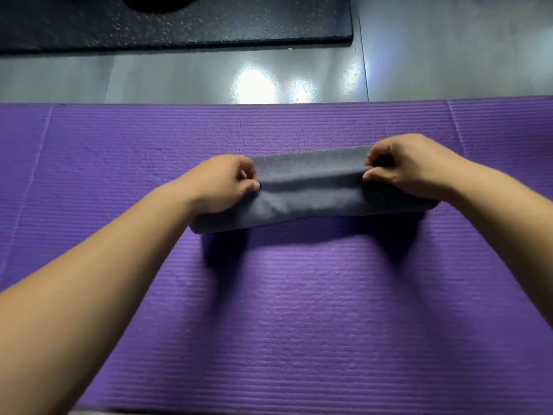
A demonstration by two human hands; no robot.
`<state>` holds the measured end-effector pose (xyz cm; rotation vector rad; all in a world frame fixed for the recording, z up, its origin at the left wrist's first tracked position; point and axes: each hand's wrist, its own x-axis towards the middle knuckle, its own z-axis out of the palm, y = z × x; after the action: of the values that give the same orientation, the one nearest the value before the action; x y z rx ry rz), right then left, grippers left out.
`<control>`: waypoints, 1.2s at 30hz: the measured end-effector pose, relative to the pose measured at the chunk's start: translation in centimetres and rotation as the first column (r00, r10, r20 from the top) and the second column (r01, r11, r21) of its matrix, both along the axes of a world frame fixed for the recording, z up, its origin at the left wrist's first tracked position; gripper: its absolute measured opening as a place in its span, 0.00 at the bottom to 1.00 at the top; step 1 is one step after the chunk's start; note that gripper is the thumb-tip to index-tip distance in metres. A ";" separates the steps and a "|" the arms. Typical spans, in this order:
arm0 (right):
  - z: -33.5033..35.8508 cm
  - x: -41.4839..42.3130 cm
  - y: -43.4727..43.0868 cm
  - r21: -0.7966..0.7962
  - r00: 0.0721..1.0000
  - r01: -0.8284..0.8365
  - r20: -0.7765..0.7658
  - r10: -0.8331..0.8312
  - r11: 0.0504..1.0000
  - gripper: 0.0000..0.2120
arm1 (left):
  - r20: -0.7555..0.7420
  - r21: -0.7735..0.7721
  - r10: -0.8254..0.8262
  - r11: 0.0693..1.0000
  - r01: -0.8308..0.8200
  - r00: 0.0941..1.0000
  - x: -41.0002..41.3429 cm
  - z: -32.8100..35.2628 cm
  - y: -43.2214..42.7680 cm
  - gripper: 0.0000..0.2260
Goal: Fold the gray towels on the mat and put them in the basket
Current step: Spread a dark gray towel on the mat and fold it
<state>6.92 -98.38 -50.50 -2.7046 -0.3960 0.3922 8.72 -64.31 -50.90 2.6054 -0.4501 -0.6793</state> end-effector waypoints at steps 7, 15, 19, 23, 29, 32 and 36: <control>-2.8 7.2 1.2 -0.158 0.993 0.026 -0.111 -0.044 0.987 0.06 | 0.033 0.146 0.201 0.968 -0.203 0.979 4.9 -2.5 -1.9 0.08; -4.3 7.6 1.3 -0.200 0.987 0.122 -0.076 -0.140 0.972 0.10 | 0.016 0.008 0.389 0.921 -0.389 0.921 5.2 -4.7 -1.0 0.12; -4.5 5.4 2.6 -0.256 0.973 0.230 0.089 -0.215 0.939 0.14 | 0.028 -0.001 0.369 0.930 -0.369 0.929 5.3 -5.0 -1.0 0.13; -6.0 0.4 7.8 -0.031 0.957 0.165 0.249 -0.152 0.986 0.25 | 0.072 0.030 0.309 0.950 -0.311 0.948 5.4 -5.2 -1.1 0.11; -9.2 -2.1 10.2 -0.245 0.987 0.102 0.143 -0.068 0.964 0.33 | 0.386 0.166 0.287 0.913 -0.372 0.877 4.6 -4.8 -1.0 0.12; -9.3 -2.0 10.3 -0.257 0.986 0.101 0.154 -0.062 0.961 0.32 | 0.557 -0.033 0.284 0.947 -0.321 0.781 1.5 -4.6 -2.7 0.08; -9.6 -2.0 10.4 -0.281 0.981 0.105 0.184 -0.054 0.954 0.32 | 0.443 -0.015 0.088 0.996 -0.091 0.892 -5.4 -6.8 -5.5 0.22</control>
<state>4.90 -88.02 -60.13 -3.0433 -0.2944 0.2022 3.31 -69.81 -57.67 2.7616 -0.4539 -0.0431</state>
